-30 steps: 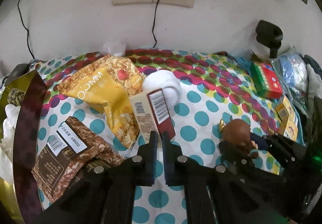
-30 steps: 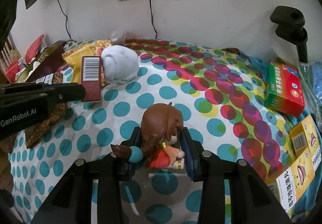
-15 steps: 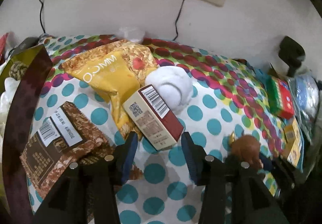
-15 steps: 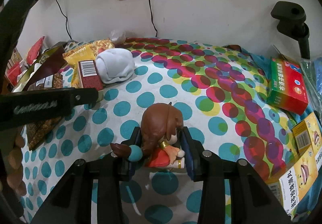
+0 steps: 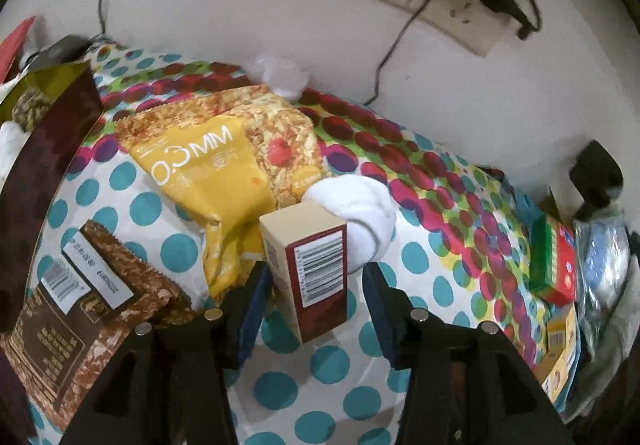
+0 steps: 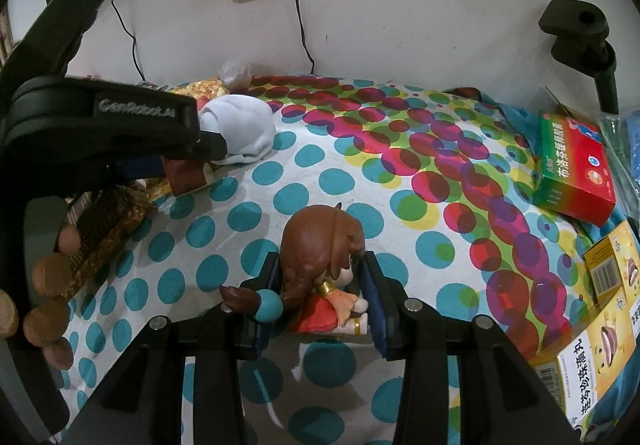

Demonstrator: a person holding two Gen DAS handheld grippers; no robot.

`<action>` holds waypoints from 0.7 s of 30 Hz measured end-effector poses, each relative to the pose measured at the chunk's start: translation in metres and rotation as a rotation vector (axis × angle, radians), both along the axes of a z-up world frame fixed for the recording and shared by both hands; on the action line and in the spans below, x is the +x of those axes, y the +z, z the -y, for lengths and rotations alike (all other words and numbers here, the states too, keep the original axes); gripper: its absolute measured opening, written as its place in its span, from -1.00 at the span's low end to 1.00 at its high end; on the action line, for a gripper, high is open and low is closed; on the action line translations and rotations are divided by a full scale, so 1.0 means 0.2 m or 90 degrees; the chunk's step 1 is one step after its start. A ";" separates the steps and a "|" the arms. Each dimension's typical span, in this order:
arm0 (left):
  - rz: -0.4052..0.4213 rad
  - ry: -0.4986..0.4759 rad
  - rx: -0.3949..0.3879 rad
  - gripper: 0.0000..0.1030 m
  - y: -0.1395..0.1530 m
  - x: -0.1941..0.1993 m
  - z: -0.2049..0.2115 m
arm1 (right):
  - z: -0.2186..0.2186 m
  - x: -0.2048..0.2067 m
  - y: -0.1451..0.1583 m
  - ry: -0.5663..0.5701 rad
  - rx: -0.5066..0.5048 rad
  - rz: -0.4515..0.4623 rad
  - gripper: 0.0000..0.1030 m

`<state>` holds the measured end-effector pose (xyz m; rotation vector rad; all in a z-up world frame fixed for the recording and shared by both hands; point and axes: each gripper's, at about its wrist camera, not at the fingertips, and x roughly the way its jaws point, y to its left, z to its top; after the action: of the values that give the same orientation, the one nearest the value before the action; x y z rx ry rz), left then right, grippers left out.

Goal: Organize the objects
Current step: 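Grasp the small red barcode box with the left tool while the right tool holds the figurine, then carry the red box into the gold tin and open the left tool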

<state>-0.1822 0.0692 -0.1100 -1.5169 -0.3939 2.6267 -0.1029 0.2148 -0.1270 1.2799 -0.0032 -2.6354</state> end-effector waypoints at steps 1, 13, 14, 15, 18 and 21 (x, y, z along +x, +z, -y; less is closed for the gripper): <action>-0.005 -0.009 -0.014 -0.25 0.00 0.01 0.00 | 0.00 0.00 0.00 0.000 -0.001 0.000 -0.25; -0.057 -0.086 -0.039 -0.26 0.09 0.14 -0.01 | 0.02 -0.01 0.00 -0.002 0.006 0.000 -0.25; -0.063 -0.092 -0.044 -0.26 0.10 0.16 -0.02 | 0.03 -0.01 -0.01 -0.002 0.007 0.000 -0.25; -0.067 -0.098 -0.046 -0.26 0.12 0.17 -0.02 | 0.02 -0.01 -0.01 -0.002 0.007 0.000 -0.25; -0.086 -0.112 -0.057 -0.26 0.16 0.21 -0.03 | 0.03 -0.01 -0.01 -0.002 0.010 -0.001 -0.25; -0.092 -0.122 -0.062 -0.26 0.21 0.25 -0.01 | 0.03 -0.01 -0.01 -0.003 0.012 -0.001 -0.25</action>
<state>-0.1321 0.0703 -0.0682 -1.3061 -0.1051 2.6142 -0.1048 0.2093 -0.1286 1.2859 0.0196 -2.6457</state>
